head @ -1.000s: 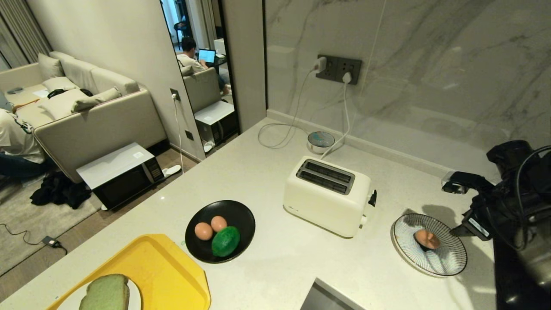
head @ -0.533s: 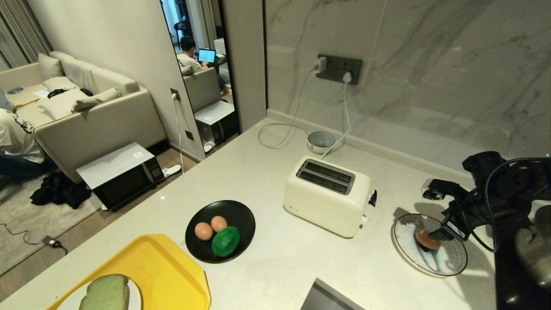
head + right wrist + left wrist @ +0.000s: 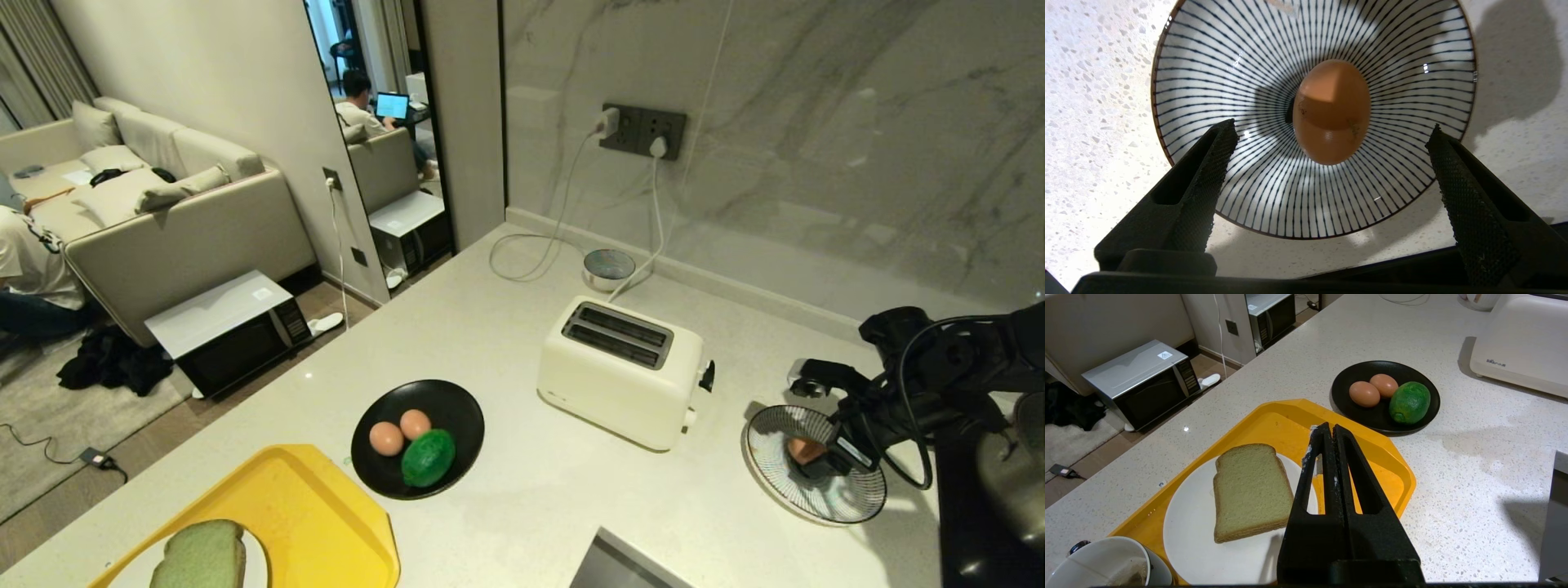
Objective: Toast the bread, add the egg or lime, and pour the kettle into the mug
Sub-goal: Pick up the egg
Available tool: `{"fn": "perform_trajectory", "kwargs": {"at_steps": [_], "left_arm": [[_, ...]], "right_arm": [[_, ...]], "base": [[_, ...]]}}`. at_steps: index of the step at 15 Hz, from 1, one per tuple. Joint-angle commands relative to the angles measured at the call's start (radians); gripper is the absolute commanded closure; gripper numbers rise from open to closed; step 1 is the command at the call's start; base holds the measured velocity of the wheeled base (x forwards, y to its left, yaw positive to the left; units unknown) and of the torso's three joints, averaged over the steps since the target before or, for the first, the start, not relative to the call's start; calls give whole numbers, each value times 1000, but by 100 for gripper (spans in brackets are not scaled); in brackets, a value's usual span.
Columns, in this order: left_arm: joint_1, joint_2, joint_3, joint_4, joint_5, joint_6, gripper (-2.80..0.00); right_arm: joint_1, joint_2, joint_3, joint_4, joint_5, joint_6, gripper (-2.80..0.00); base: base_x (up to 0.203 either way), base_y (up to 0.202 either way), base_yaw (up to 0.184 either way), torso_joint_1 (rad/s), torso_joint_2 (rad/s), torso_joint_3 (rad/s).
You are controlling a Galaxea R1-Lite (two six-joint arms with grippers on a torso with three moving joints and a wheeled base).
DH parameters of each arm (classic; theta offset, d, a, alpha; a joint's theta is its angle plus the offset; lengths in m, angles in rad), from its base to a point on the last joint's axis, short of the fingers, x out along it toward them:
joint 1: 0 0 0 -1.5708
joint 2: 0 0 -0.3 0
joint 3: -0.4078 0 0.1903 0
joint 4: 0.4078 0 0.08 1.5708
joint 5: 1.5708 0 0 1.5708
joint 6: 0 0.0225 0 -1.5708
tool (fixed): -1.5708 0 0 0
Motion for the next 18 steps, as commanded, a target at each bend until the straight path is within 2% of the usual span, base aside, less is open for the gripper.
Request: {"fn": "perform_trajectory", "kwargs": {"at_steps": [1,18], "left_arm": [[0,0,0,0,0,0,0],[0,0,0,0,0,0,0]], "right_arm": [[-1,34,-1,2,-4,-5,-280],[0,127,-96,3,-27,-5,-280]], "base": [[0,0,0,0,0,0],[0,0,0,0,0,0]]}}
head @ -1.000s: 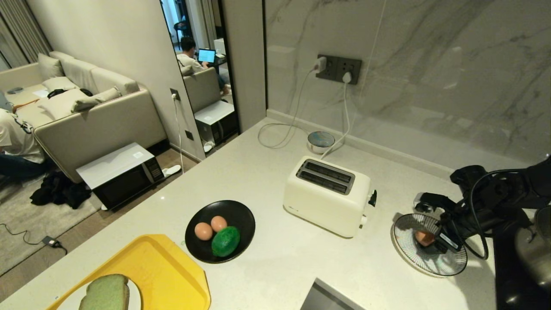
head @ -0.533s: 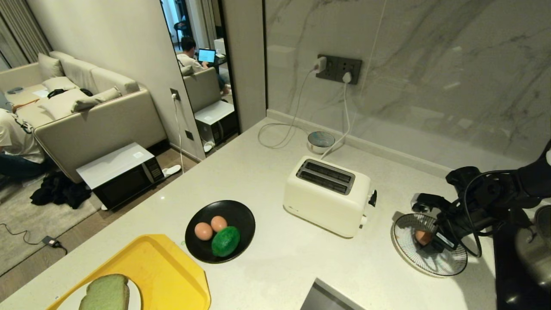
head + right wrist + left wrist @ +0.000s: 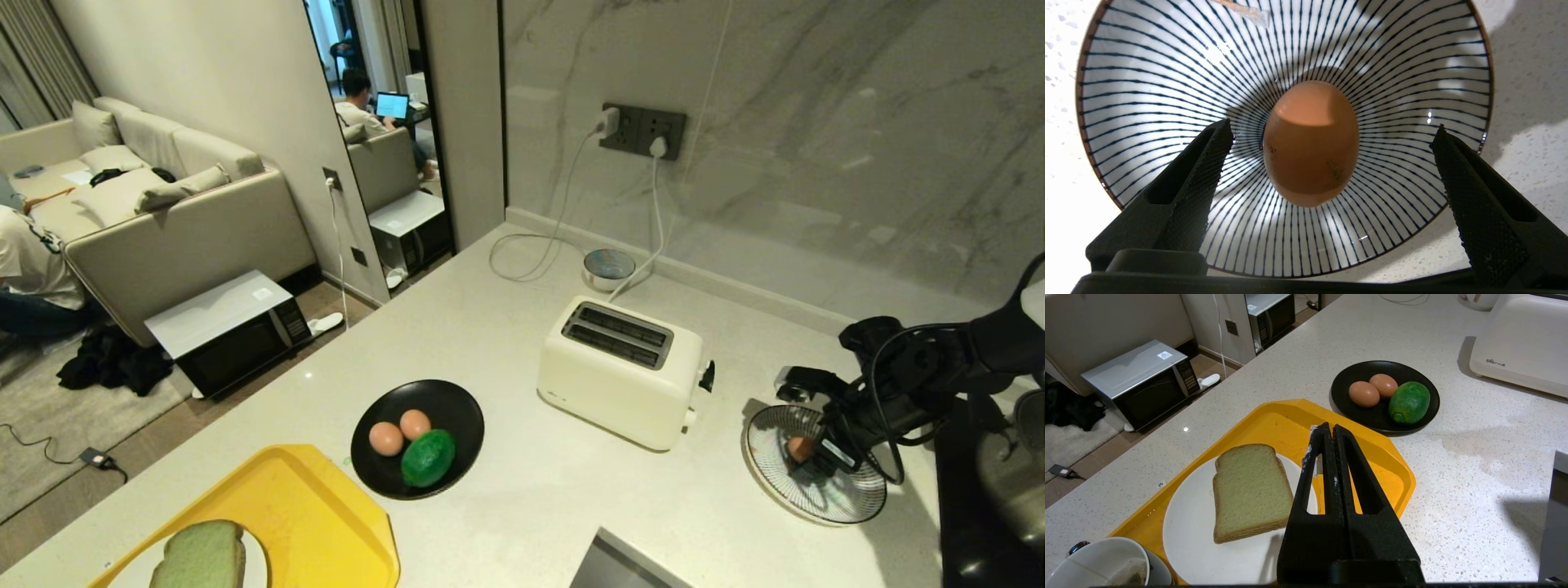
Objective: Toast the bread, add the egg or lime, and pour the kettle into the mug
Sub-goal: Pick up the egg
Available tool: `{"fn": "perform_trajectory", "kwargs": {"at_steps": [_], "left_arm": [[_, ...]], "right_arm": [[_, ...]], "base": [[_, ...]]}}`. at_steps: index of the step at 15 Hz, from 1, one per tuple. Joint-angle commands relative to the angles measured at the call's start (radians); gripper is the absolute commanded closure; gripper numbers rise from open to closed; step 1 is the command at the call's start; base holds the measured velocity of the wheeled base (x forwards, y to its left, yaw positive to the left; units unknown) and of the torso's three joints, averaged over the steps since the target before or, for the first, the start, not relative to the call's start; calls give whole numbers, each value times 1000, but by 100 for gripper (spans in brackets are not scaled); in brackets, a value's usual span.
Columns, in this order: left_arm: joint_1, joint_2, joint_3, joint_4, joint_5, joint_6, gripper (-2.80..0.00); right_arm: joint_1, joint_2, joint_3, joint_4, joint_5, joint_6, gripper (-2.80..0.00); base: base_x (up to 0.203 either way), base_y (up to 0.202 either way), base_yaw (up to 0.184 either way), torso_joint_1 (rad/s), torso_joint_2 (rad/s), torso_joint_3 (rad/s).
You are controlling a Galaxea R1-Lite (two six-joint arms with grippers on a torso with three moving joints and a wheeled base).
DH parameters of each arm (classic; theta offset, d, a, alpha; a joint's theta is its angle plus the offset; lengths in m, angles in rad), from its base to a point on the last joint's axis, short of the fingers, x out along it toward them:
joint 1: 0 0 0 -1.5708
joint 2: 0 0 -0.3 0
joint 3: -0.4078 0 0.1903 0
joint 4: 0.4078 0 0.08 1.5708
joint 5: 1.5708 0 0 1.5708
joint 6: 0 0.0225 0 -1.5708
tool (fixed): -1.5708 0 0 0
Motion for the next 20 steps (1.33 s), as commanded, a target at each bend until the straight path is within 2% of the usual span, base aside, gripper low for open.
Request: {"fn": "perform_trajectory", "kwargs": {"at_steps": [1,20], "left_arm": [[0,0,0,0,0,0,0],[0,0,0,0,0,-1,0]], "right_arm": [[1,13,-5,0,1,-6,-280],[1,35,-22,0,0,-6,-280]], "base": [[0,0,0,0,0,0],[0,0,0,0,0,0]]}}
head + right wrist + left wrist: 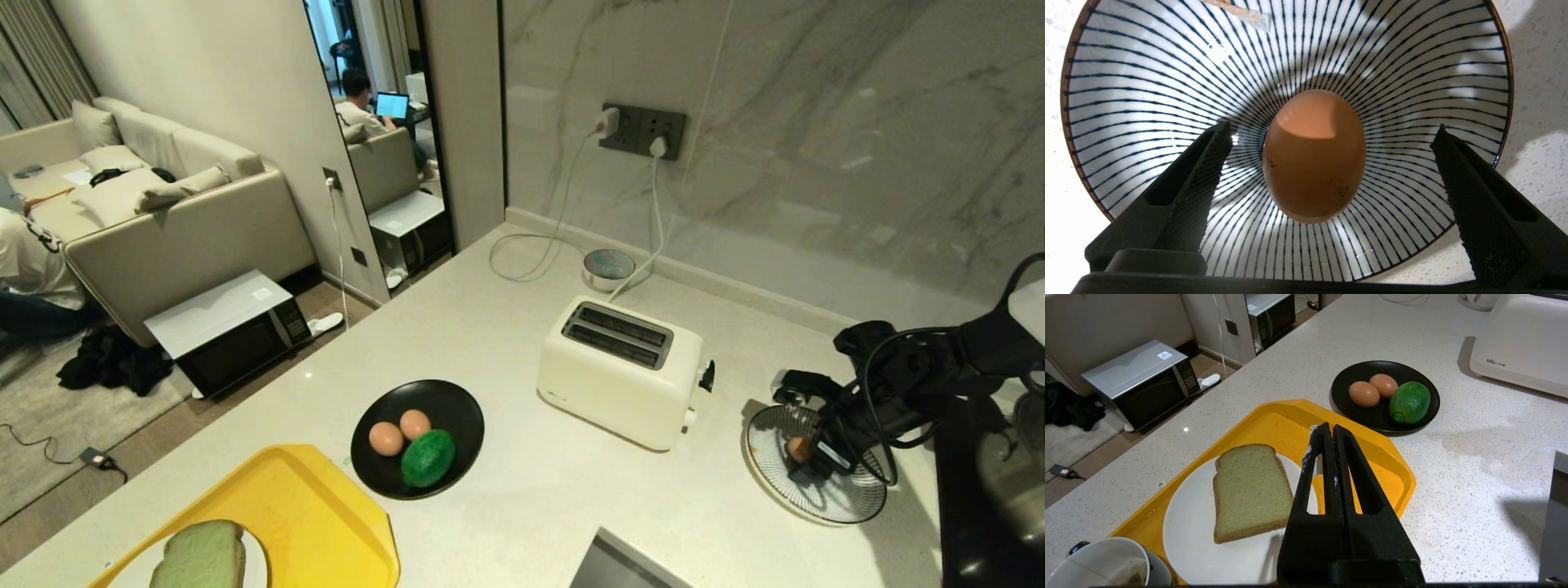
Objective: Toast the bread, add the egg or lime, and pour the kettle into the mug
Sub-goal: Pick up the egg
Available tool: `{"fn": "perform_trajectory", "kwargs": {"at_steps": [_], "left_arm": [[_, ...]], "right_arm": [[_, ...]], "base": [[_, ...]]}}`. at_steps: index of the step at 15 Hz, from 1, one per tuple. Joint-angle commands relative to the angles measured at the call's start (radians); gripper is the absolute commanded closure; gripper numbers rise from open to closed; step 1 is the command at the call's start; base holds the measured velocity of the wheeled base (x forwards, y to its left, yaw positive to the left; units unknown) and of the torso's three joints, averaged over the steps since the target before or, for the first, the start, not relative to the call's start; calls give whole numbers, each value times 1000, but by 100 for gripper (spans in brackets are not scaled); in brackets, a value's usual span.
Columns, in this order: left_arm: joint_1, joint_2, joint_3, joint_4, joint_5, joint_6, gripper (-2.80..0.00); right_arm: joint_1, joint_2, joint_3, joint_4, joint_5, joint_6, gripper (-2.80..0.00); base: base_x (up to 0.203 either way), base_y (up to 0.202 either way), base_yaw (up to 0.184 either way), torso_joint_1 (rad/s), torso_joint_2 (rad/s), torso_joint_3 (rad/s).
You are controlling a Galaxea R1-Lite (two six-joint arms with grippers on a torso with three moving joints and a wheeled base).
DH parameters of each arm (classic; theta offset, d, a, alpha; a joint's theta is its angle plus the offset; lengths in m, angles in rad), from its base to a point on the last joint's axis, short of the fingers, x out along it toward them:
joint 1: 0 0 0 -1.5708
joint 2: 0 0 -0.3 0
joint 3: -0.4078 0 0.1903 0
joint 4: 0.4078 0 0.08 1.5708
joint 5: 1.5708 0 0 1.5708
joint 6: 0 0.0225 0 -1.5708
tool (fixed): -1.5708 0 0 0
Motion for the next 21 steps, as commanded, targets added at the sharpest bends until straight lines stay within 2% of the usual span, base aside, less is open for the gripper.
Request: {"fn": "perform_trajectory", "kwargs": {"at_steps": [1,6,7,21], "left_arm": [[0,0,0,0,0,-1,0],[0,0,0,0,0,-1,0],[0,0,0,0,0,-1,0],[0,0,0,0,0,0,0]], "right_arm": [[5,5,-6,0,0,-5,-280],[8,12,-14,0,0,-5,-280],[8,12,-15,0,0,-5,0],[6,-15,-29,0,0,1,0]], "base": [[0,0,0,0,0,0],[0,0,0,0,0,0],[0,0,0,0,0,0],[0,0,0,0,0,0]]}}
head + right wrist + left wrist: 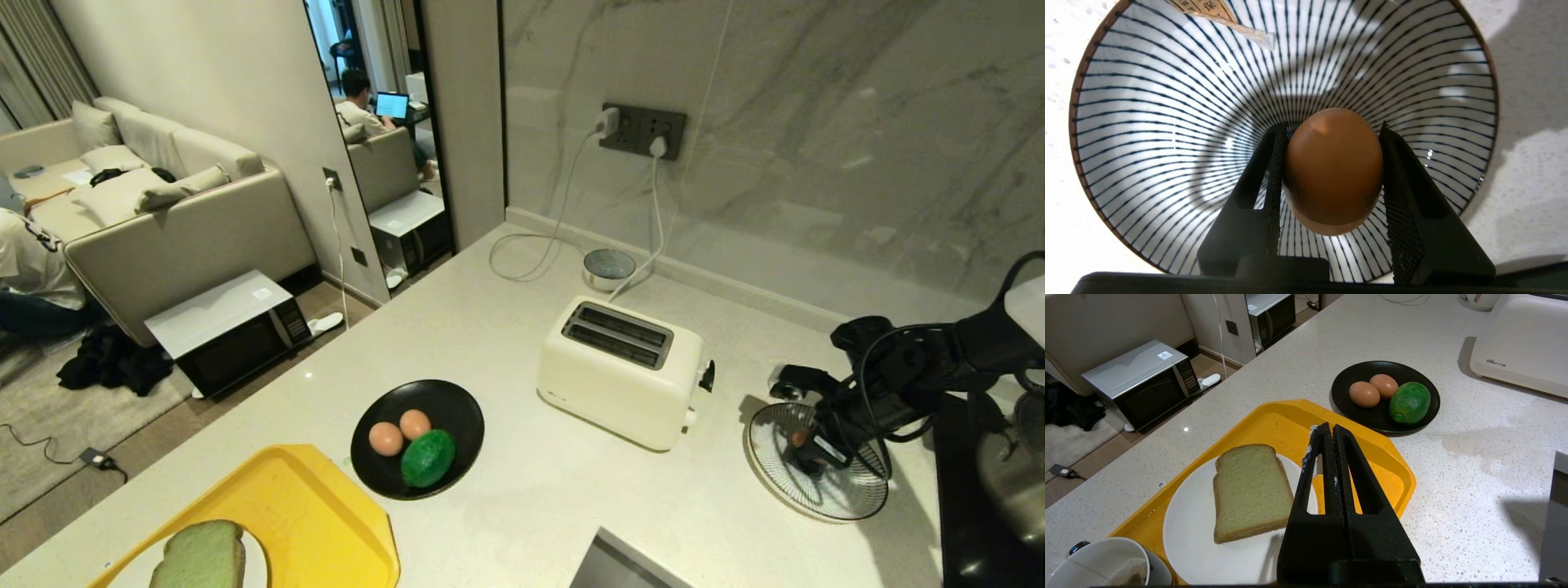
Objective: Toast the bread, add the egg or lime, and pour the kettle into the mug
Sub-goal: Pick up the egg
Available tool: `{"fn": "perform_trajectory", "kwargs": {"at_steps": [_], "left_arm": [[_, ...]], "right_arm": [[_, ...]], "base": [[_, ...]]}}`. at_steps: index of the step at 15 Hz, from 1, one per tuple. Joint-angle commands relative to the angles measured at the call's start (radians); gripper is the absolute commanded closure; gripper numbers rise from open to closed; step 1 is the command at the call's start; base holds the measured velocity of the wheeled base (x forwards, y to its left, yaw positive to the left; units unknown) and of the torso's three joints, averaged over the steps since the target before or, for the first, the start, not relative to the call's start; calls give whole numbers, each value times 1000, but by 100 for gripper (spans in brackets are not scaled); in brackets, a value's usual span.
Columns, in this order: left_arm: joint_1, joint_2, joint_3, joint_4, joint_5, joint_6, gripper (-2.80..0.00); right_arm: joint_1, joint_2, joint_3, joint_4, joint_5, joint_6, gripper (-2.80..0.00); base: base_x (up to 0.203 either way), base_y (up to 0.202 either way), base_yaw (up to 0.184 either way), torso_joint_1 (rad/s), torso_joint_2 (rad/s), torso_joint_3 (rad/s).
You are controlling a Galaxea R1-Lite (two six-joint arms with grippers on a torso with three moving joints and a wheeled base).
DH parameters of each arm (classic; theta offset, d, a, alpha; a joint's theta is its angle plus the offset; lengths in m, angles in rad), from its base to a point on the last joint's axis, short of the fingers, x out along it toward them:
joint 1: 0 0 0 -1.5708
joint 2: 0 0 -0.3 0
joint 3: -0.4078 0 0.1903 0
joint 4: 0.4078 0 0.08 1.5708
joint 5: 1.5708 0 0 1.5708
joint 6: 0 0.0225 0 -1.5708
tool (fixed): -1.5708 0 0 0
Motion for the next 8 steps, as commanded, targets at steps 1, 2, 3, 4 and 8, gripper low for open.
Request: {"fn": "perform_trajectory", "kwargs": {"at_steps": [1,2,3,4,8], "left_arm": [[0,0,0,0,0,1,0],[0,0,0,0,0,1,0],[0,0,0,0,0,0,0],[0,0,0,0,0,1,0],[0,0,0,0,0,0,0]], "right_arm": [[0,-28,-3,3,2,-4,0],[0,-40,-3,3,2,-4,0],[0,-50,-3,4,2,-4,0],[0,-70,-1,7,2,-3,0],[0,-146,6,13,2,-2,0]], "base": [[0,0,0,0,0,0],[0,0,0,0,0,0],[0,0,0,0,0,0],[0,0,0,0,0,0],[0,0,0,0,0,0]]}}
